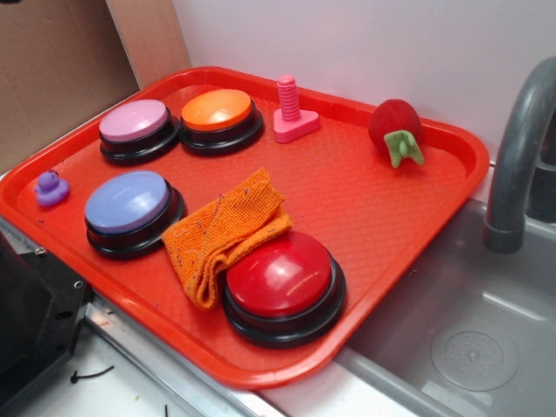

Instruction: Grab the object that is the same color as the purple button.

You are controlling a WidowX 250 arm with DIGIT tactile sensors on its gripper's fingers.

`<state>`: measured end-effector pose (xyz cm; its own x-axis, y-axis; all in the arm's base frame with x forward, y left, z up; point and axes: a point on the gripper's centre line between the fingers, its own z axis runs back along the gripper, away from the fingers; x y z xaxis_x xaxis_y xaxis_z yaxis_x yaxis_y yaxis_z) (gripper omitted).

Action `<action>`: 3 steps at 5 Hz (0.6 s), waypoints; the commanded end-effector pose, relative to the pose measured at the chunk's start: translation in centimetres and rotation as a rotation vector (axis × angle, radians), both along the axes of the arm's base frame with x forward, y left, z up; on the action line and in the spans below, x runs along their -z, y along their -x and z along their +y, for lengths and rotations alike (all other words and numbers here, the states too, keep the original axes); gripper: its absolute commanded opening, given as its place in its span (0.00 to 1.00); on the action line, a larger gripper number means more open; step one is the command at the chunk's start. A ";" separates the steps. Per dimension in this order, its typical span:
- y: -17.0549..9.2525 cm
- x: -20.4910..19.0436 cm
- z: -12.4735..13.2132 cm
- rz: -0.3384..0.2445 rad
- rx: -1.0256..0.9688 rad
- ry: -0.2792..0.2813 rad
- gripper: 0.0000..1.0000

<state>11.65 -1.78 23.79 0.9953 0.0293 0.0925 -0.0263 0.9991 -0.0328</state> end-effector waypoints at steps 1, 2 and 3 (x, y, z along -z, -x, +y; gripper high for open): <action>0.0 0.0 0.0 0.000 0.000 0.000 1.00; -0.4 0.8 2.0 -0.065 -0.169 0.034 1.00; -0.5 3.3 4.7 -0.043 -0.317 0.035 1.00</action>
